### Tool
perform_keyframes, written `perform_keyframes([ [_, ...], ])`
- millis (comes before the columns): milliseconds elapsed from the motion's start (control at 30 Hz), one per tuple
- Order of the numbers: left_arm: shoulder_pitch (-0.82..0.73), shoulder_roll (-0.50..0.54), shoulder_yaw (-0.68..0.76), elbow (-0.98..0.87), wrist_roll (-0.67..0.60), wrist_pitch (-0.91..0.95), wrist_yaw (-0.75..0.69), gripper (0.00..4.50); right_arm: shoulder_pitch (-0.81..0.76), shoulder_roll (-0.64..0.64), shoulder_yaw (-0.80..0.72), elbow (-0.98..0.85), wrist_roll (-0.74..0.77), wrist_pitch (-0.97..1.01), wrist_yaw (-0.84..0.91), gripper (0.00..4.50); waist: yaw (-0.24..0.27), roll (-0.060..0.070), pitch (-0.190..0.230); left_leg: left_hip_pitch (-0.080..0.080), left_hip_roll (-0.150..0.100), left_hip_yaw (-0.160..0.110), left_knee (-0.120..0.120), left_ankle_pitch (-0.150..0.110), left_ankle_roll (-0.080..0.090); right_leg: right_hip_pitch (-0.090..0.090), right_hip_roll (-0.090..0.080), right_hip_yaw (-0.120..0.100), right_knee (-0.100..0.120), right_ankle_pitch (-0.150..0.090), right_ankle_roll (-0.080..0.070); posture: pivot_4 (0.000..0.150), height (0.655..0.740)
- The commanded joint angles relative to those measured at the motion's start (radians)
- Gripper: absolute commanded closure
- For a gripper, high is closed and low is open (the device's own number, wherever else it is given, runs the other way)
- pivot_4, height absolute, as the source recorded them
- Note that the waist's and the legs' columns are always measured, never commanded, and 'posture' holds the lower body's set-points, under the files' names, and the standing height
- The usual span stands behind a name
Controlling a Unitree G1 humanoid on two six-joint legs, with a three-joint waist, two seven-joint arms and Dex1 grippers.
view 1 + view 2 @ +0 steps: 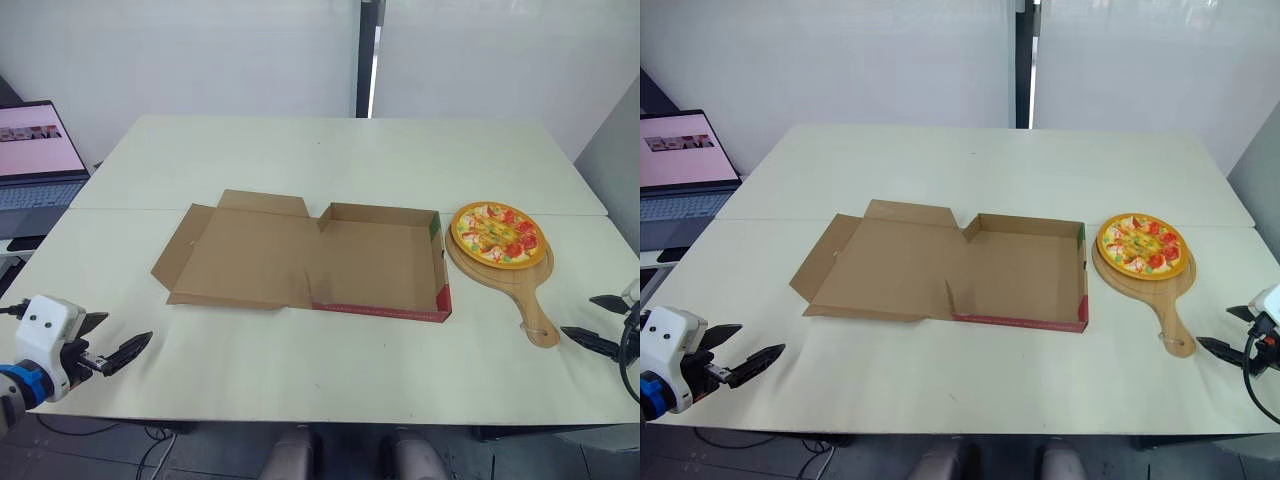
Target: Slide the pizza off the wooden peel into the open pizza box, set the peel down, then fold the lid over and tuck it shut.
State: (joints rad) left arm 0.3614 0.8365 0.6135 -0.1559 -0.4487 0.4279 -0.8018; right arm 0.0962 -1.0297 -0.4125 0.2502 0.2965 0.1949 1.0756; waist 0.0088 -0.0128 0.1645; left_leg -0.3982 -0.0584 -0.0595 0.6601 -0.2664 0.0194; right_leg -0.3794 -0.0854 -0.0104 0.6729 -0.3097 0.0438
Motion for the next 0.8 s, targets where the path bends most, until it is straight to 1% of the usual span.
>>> perform_keyframes([
  [33, 0.008, -0.002, 0.021, -0.050, -0.015, 0.027, 0.000, 0.03, -0.026, -0.014, -0.029, -0.017, 0.007, 0.001, -0.012, 0.00, 0.000, 0.000, 0.000, 0.000, 0.000, 0.000, 0.000, 0.000, 0.000, 0.000, 0.000, 0.000, 0.000, 0.000, 0.000, 0.150, 0.7281],
  [133, 0.015, -0.019, 0.034, -0.083, -0.015, 0.062, 0.031, 0.03, -0.043, -0.005, -0.022, -0.022, 0.007, 0.006, -0.025, 0.00, -0.002, 0.000, 0.000, 0.000, 0.000, 0.000, 0.000, 0.000, 0.000, 0.000, 0.000, 0.000, 0.000, 0.000, 0.000, 0.150, 0.7281],
  [300, 0.015, -0.017, 0.046, -0.092, -0.051, 0.081, -0.012, 0.03, -0.078, 0.009, -0.026, -0.021, 0.011, 0.025, -0.057, 0.00, -0.001, 0.000, 0.000, 0.000, 0.000, 0.000, 0.000, 0.000, 0.000, 0.000, 0.000, 0.000, 0.000, 0.000, 0.000, 0.150, 0.7281],
  [433, -0.018, -0.032, 0.069, -0.063, -0.065, 0.058, -0.003, 0.03, -0.121, 0.017, -0.033, 0.004, 0.012, 0.041, -0.091, 0.00, -0.001, 0.000, 0.000, 0.000, 0.000, 0.000, 0.000, 0.000, 0.000, 0.000, 0.000, 0.000, 0.000, 0.000, 0.000, 0.150, 0.7281],
  [800, -0.004, -0.023, 0.110, -0.088, -0.124, 0.099, -0.072, 0.03, -0.099, 0.018, -0.039, -0.037, 0.028, 0.063, -0.066, 0.00, -0.002, 0.000, 0.000, 0.000, 0.000, 0.000, 0.000, 0.000, 0.000, 0.000, 0.000, 0.000, 0.000, 0.000, 0.000, 0.150, 0.7281],
])
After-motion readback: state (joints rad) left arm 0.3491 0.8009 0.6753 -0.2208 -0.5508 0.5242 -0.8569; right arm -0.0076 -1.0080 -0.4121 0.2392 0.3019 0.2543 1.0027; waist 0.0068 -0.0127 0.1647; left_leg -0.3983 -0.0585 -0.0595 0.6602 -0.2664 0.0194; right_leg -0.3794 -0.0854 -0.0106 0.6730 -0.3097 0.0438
